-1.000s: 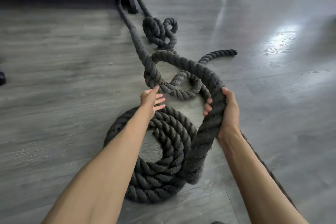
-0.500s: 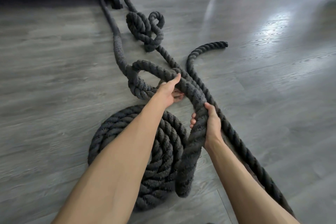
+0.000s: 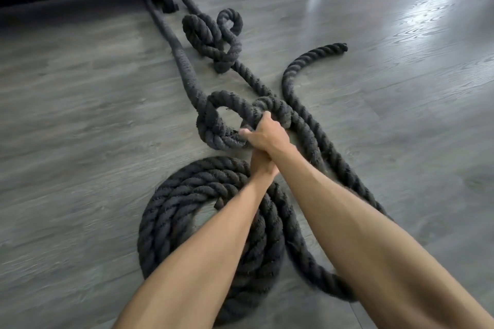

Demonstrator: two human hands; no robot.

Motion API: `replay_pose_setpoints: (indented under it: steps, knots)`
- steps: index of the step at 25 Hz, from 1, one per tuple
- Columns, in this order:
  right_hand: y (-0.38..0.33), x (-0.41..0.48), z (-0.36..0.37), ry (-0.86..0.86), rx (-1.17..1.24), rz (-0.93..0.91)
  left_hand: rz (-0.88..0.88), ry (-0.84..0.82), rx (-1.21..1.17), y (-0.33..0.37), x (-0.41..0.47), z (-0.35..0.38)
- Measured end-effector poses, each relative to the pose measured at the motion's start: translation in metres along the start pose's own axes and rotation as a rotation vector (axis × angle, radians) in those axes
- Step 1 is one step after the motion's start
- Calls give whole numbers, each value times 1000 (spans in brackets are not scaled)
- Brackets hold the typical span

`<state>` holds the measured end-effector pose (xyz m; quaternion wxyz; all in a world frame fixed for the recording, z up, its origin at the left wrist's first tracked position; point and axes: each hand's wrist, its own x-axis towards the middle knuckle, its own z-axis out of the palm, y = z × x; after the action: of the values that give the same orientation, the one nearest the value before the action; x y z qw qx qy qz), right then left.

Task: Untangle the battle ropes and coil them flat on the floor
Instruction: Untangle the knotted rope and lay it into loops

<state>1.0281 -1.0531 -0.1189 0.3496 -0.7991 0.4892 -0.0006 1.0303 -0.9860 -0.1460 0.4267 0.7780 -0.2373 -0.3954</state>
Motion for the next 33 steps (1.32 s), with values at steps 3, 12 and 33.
replay_pose_setpoints:
  steps: [3,12,33]
  knots:
    - [5,14,16,155,-38,-81,0,-1,69,-26,9,-29]
    - [32,8,21,138,442,-221,-420,669,-279,-19,106,-88]
    - [-5,-56,-37,452,562,-258,94,876,135,75,62,-125]
